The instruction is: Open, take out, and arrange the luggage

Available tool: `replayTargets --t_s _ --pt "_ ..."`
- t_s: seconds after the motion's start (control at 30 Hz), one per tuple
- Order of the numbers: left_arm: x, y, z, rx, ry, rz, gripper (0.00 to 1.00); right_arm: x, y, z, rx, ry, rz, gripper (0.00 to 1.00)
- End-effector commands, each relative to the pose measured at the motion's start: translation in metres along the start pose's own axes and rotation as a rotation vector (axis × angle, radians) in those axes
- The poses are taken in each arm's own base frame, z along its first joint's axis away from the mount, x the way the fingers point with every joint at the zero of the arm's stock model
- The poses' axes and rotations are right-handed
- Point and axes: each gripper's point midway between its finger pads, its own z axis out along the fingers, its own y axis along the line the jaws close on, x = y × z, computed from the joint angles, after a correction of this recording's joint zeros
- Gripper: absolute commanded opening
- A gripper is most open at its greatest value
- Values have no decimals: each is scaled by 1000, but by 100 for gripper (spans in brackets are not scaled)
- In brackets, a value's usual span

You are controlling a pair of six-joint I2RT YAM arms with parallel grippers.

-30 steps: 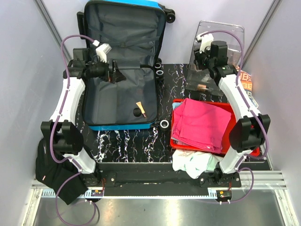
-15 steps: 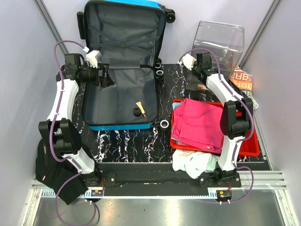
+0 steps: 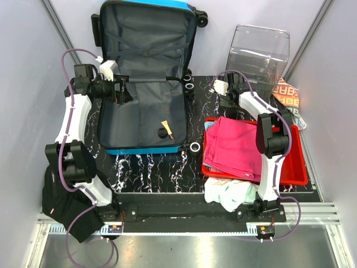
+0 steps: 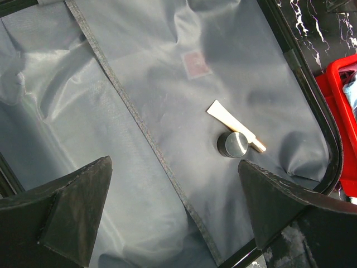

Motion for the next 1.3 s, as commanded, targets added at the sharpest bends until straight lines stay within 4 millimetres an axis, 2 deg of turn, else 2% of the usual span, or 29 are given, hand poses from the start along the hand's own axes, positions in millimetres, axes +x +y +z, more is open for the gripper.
replayTargets --t_s 0.0,0.1,0.23,0.33,0.37,0.4,0.43,0.47,0.5,0.6,0.63,0.77,0.93,1.0,1.03,1.07,1.1,1.17,1.2,1.27 --pt "-13 2 -13 -29 -49 44 99 -14 -37 -28 117 -25 -25 56" --pt "-11 4 -12 -40 -43 50 99 -20 -43 -39 143 -31 -37 67" --pt "-7 15 -15 -83 -33 64 99 -34 -60 -65 204 -48 -20 73" --pt "1 21 -16 -97 -14 77 99 -70 -77 -101 240 -152 108 77" --pt "7 20 -15 -92 3 80 99 -81 -83 -119 213 -196 217 77" --pt "11 21 -14 -79 18 108 98 -110 -72 -132 148 -291 242 77" --pt "20 20 -9 -54 44 112 97 -123 -67 -142 100 -339 272 78" --pt "29 10 -7 8 69 104 95 -137 -59 -156 40 -387 315 78" --pt "35 7 -4 47 87 151 90 -162 -46 -171 -19 -476 308 78" --pt "57 -1 1 118 175 177 88 -201 -15 -196 -140 -608 311 78" --pt "58 0 0 118 184 169 89 -222 4 -210 -203 -667 290 78" --pt "70 8 -2 64 234 115 89 -265 45 -240 -368 -788 314 77" --pt "93 4 -14 28 269 93 92 -306 74 -260 -513 -905 424 74" --pt "103 2 -23 3 276 104 93 -317 96 -256 -571 -897 423 73" --pt "106 6 -26 -26 280 111 94 -319 105 -256 -602 -879 430 73" --pt "110 7 -28 -41 286 107 94 -325 123 -256 -649 -865 416 73" --pt "120 7 -29 -46 303 93 94 -327 130 -256 -675 -855 421 72" --pt "127 7 -35 -66 306 96 94 -332 149 -257 -717 -832 435 71" --pt "135 7 -36 -68 318 88 94 -333 154 -257 -721 -827 437 71" --pt "137 8 -41 -83 312 91 95 -336 166 -254 -733 -810 427 71"
